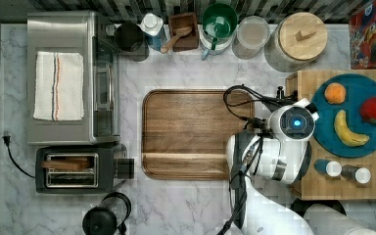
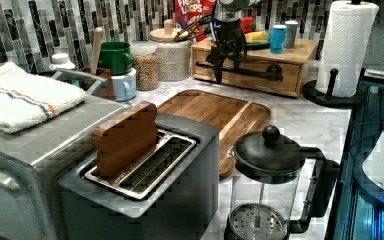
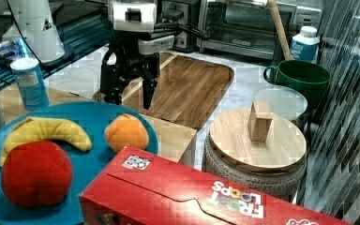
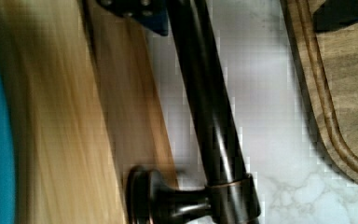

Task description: Open the drawer.

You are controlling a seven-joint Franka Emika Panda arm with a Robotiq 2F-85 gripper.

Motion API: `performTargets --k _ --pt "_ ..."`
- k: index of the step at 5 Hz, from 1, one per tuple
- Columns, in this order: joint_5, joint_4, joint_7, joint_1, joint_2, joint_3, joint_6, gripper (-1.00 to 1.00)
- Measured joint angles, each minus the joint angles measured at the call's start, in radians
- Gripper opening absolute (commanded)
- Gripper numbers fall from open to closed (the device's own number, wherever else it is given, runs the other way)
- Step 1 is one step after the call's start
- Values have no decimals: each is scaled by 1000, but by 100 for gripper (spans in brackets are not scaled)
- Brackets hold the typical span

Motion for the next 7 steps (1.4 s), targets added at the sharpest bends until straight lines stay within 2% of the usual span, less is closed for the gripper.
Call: performTargets --k 4,5,7 --pt "-1 -18 63 -8 -5 22 39 100" --pt "-1 -20 143 11 -5 54 31 100" --pt "34 -31 301 103 -5 178 26 100"
